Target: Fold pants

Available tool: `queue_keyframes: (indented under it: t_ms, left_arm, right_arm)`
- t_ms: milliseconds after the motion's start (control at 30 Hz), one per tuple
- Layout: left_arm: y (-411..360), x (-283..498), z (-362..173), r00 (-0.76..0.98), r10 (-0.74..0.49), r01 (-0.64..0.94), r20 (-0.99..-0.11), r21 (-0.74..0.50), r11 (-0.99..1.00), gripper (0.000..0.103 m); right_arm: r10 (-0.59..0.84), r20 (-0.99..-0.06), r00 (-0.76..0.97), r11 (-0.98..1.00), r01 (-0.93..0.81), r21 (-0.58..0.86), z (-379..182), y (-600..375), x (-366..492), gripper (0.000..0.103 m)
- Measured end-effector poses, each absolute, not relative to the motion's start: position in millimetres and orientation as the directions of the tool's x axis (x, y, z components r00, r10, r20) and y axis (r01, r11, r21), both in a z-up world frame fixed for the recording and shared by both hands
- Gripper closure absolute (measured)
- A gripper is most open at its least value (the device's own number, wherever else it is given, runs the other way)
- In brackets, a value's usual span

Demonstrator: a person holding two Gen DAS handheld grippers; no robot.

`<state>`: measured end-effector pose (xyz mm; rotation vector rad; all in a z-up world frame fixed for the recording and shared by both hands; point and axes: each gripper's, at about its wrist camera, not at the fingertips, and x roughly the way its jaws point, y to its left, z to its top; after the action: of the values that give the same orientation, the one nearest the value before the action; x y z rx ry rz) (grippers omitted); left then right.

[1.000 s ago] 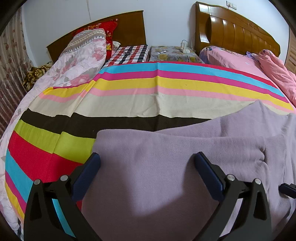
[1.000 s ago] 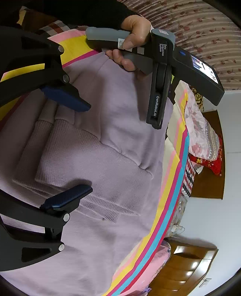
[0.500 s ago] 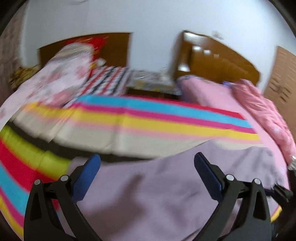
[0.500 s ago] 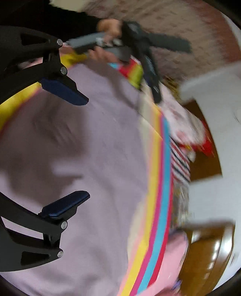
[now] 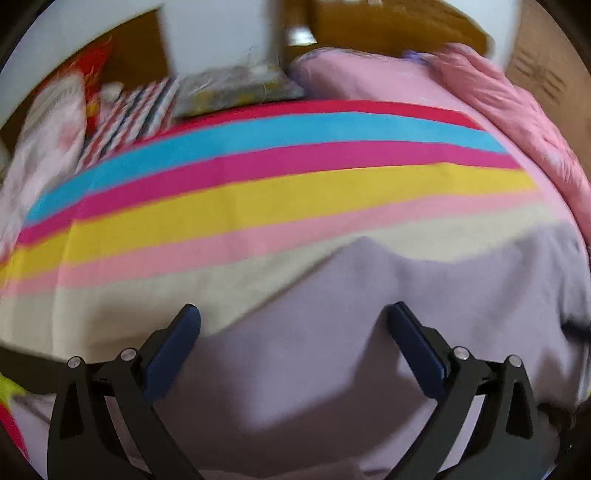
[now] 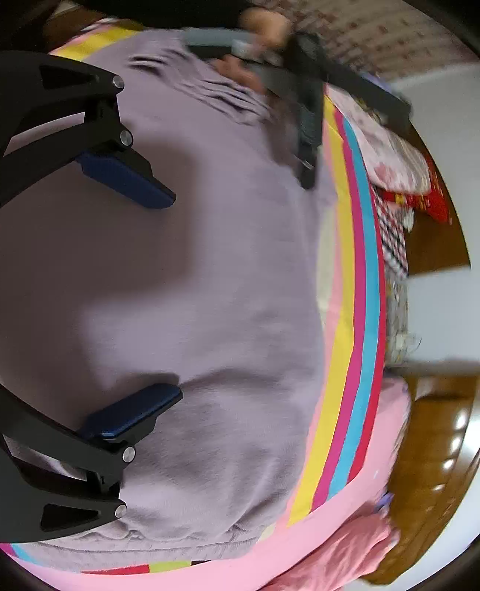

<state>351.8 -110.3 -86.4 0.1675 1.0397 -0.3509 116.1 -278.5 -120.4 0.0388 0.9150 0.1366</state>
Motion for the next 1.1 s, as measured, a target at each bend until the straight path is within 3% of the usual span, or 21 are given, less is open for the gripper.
queue_keyframes:
  t_ms: [500, 733, 867, 1100]
  left_arm:
    - [-112, 345, -85, 0.505, -0.129, 0.323, -0.854, 0.048, 0.945, 0.001]
    - [-132, 333, -81, 0.598, 0.002, 0.308, -0.802, 0.231, 0.923, 0.001]
    - [-132, 335, -79, 0.597, 0.007, 0.298, -0.802, 0.229, 0.927, 0.001]
    - [-131, 335, -80, 0.591, -0.004, 0.292, -0.806, 0.210, 0.933, 0.001]
  right_arm:
    - [0.095, -0.815, 0.571, 0.995, -0.085, 0.056, -93, -271, 139, 0.010]
    - [0.280, -0.802, 0.527, 0.956, -0.226, 0.186, -98, -272, 211, 0.010]
    - [0.218, -0.852, 0.477, 0.961, -0.259, 0.101, -109, -270, 214, 0.008]
    - [0.185, -0.843, 0.505, 0.980, -0.157, 0.121, -93, -294, 192, 0.008]
